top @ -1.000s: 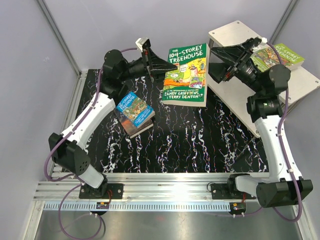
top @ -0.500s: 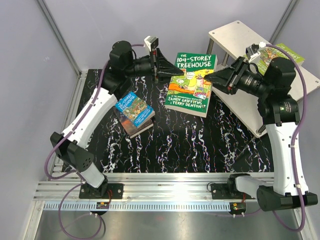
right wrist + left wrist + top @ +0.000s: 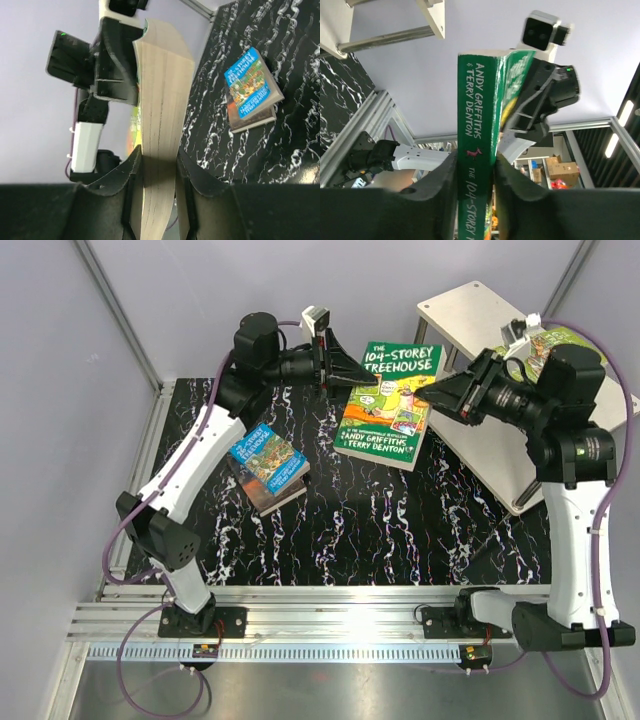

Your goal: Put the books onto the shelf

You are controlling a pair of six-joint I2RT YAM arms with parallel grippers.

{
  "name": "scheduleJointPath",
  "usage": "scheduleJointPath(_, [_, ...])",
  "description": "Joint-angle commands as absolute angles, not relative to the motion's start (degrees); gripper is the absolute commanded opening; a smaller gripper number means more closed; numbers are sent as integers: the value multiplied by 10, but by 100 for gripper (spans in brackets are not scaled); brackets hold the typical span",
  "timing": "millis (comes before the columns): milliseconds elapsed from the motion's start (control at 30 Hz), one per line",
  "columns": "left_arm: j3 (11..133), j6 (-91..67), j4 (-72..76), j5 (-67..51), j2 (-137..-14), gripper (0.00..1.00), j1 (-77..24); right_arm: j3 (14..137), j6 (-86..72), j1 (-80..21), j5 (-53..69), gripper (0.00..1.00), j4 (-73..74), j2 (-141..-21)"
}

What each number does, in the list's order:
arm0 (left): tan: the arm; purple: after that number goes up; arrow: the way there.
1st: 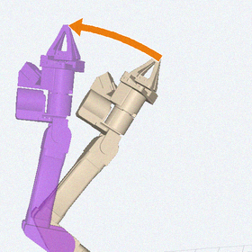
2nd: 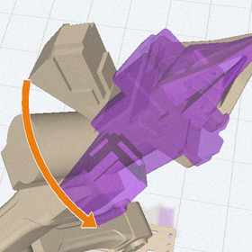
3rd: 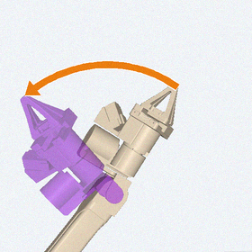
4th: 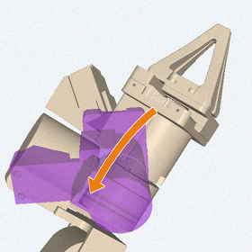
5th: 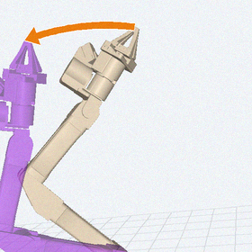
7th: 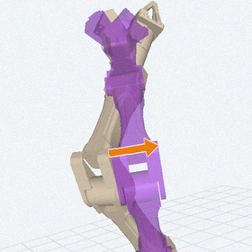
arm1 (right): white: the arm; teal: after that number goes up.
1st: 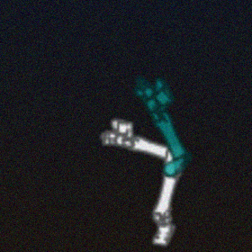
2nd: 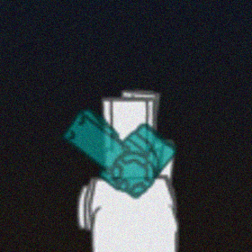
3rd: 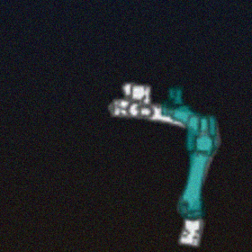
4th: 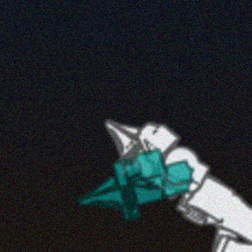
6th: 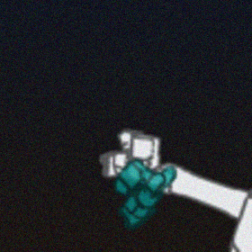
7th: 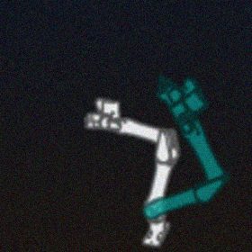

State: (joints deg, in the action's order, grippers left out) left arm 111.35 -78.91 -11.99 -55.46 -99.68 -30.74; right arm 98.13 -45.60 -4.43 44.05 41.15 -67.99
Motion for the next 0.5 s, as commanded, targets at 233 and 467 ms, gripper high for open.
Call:
scheduleJointPath(233, [1013, -711, -141, -496, -902, 79, -228, 1334, -362, 31, 429, 0, 572, -856])
scheduleJointPath(467, [894, -659, -178, -504, -832, 84, -176, 1443, -429, 187, 405, 0, 580, -938])
